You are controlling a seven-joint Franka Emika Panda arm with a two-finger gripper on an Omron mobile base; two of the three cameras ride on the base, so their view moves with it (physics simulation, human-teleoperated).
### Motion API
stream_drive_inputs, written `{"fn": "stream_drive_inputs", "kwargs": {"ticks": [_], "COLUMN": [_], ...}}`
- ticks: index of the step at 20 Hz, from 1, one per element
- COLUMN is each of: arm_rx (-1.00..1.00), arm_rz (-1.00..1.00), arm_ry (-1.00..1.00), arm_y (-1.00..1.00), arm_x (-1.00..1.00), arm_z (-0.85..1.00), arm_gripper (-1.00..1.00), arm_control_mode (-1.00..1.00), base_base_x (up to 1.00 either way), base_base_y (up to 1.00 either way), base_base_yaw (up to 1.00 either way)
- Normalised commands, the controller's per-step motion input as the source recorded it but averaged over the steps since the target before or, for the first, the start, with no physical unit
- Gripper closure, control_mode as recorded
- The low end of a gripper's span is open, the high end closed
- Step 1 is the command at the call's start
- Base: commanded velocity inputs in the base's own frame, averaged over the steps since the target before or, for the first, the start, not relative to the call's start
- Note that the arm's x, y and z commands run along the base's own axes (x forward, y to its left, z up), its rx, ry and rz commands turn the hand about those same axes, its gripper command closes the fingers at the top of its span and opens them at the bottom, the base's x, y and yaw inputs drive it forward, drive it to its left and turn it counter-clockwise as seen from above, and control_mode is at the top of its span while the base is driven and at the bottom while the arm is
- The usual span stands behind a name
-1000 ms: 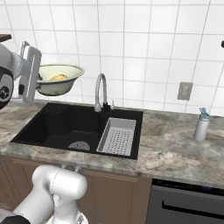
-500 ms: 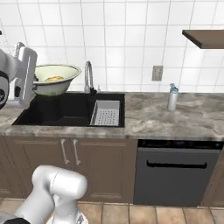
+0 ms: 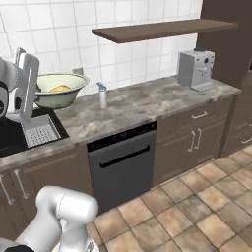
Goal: Pick the potato from the sink and place it in the bowl. Then pick the bowl and place it in the microwave. Then close the microwave door and press the start button.
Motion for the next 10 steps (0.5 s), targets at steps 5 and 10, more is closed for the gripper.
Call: {"fn": "stream_drive_inputs", "kwargs": {"ticks": [5,10], "arm_rx": [0.0,0.0], "arm_rz": [0.0,0.0], "arm_ry": [0.0,0.0], "arm_y": [0.0,0.0], "arm_x": [0.0,0.0], "arm_z": [0.0,0.0], "arm_gripper": [1.0,1.0], "arm_control_mode": [1.0,1.0], "base_base_x": [-0.05,0.0], "base_base_y": [0.0,-0.13], "base_base_yaw": [-0.88,-0.84]}}
